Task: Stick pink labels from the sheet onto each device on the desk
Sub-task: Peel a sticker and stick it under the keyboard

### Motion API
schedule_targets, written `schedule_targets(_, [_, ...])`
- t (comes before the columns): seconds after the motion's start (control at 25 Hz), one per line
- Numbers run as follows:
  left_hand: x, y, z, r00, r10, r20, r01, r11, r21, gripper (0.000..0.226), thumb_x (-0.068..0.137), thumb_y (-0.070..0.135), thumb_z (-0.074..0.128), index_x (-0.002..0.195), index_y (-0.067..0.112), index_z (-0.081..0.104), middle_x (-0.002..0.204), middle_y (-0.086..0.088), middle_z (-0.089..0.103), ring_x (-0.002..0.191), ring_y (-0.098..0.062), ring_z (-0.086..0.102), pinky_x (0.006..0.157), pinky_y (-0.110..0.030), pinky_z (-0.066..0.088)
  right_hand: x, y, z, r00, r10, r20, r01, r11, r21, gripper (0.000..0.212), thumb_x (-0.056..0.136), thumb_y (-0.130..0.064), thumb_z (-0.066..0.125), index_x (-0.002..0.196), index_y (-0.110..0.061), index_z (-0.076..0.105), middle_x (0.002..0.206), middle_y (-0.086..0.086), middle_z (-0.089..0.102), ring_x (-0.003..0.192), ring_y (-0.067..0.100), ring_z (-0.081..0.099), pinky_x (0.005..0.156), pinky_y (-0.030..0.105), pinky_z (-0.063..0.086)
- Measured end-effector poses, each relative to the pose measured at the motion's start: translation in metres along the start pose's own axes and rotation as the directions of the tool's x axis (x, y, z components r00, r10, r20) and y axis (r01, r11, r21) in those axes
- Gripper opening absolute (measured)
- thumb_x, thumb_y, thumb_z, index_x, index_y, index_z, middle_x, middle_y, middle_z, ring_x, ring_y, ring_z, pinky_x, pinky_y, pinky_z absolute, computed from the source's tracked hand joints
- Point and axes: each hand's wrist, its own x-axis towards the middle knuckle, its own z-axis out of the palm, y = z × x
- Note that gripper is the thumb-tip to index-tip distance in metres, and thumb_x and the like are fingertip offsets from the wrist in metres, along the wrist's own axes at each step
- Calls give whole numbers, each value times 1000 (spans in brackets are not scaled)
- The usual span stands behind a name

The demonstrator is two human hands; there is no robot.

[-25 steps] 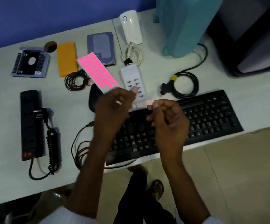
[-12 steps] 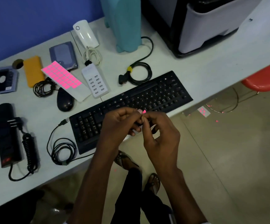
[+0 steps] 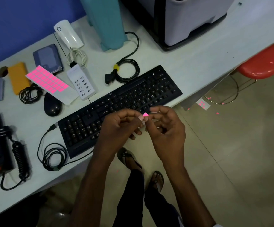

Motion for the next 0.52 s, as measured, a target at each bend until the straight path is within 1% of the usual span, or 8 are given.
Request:
schedule_targets(0.08, [2,-4,-1,999,12,30,-15,995,96,6,92,10,69,90,14,74,74,-6,75,60,-17,69,52,-24,52,4,7,-6,998,48,50,-45,998,-53,13,89,-7,75,98,-16,73,82,-1,76,59,14,66,56,15,47])
schedule_targets(0.16, [5,-8,-5,997,19,74,-33,982,187,5,89,15,73,94,18,75,76,-5,74,62,-14,70,54,-24,53,4,13,-11,994,79,79,-70,992,-107,8,88,-9,76,88,-17,75,80,-4,76,55,6,61,53,12,44])
schedule_targets(0.24, [11,-19,-17,997,56,47,-69,936,344,25,83,22,80,107,22,71,88,1,74,76,-11,70,67,-26,56,4,17,-12,992,112,51,-106,988,-112,8,88,-9,76,85,-17,75,77,-6,74,55,4,58,52,10,42])
schedule_targets(0.28, [18,-27,-25,994,109,2,-97,867,489,44,78,27,84,118,24,67,104,3,71,90,-12,68,77,-30,57,4,20,-14,990,136,25,-133,987,-93,7,88,-9,76,85,-15,75,75,-6,74,55,3,58,52,9,42])
schedule_targets(0.32, [26,-36,-35,984,176,-30,-115,752,650,66,71,34,88,130,24,60,124,-1,64,109,-16,63,90,-36,55,5,22,-15,986,164,-1,-164,984,-65,5,87,-9,77,86,-14,76,74,-6,73,55,3,58,53,9,42])
schedule_targets(0.4, [45,-55,-51,972,233,5,-123,495,860,111,56,50,92,150,24,40,154,-13,38,140,-32,40,110,-53,40,6,25,-19,975,220,-22,-220,975,-15,2,87,-10,78,86,-12,78,73,-7,73,57,1,58,56,9,43])
schedule_targets(0.44, [53,-61,-56,982,187,31,-109,422,900,128,50,58,91,156,24,28,160,-17,26,147,-37,28,114,-59,32,5,27,-20,971,238,-16,-238,971,-2,1,86,-11,79,86,-12,78,72,-7,73,57,2,59,57,10,44])
schedule_targets(0.52, [65,-66,-60,995,77,64,-88,377,922,146,42,72,85,160,28,11,162,-20,21,149,-39,22,114,-64,28,4,28,-20,965,264,1,-264,964,15,1,86,-11,79,87,-11,78,68,-5,71,57,3,59,56,12,45])
